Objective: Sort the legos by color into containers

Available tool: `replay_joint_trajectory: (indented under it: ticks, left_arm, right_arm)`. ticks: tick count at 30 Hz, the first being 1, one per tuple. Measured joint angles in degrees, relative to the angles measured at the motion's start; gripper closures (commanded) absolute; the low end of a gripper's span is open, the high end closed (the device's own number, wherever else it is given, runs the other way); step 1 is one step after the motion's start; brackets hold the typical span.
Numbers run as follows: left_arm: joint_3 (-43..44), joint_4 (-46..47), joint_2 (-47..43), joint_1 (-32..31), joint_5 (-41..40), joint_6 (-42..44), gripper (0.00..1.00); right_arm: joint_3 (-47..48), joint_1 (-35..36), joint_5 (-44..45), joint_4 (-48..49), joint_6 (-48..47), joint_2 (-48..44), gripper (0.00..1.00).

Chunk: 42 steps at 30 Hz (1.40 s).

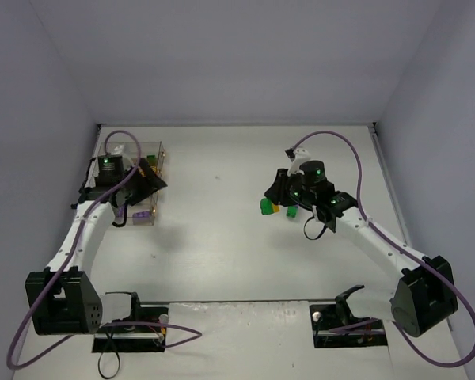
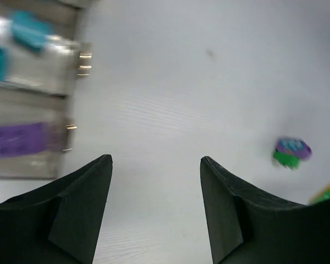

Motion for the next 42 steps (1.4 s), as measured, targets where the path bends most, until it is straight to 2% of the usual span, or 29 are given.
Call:
replay_joint_trajectory:
  ticks: [6, 10, 13, 20, 31, 34, 37, 39, 42]
  left_arm:
    - [2.4, 6.7, 1.9, -18.4, 10.5, 4.4, 0.4]
    - [4.8, 10.5, 5.7, -29.2, 13.3, 6.7, 0.37]
    - [6.2, 13.4, 8.9, -34.6, 14.7, 6.9, 0.37]
    - [11.0, 18.0, 16.2, -39.9, 15.9, 5.9, 0.36]
    - [12.5, 22.3, 21.1, -41.3, 16.1, 1.0, 0.39]
    - [12.5, 22.3, 21.7, -41.4, 15.8, 0.4, 0.47]
    - [12.8, 22.6, 22.2, -41.6, 16.3, -0.7, 0.78]
    - [13.1, 22.8, 22.3, -41.9, 15.9, -0.7, 0.91]
    - [13.2, 23.1, 22.3, -41.9, 15.9, -0.9, 1.0]
  right_arm:
    - [1.1, 0.0, -1.4, -0.2, 0.7, 0.5, 1.0]
    - [1.8, 0.0, -2.7, -0.1, 1.9, 0.7, 1.0]
    - [1.8, 0.0, -3.4, -0.1, 2.7, 0.7, 1.0]
    - [1.8, 0.0, -3.7, -0.1, 4.1, 0.7, 1.0]
    - [1.8, 0.0, -3.0, -0.1, 5.2, 0.7, 1.0]
    - [1.8, 0.0, -2.6, -0.1, 5.4, 0.7, 1.0]
    - [1.8, 0.0, -2.0, -0.2, 5.4, 0.7, 1.0]
    - [1.8, 0.0, -1.6, -0.3, 5.6, 0.8, 1.0]
    - [1.8, -0.1, -1.5, -0.2, 6.1, 0.8, 1.0]
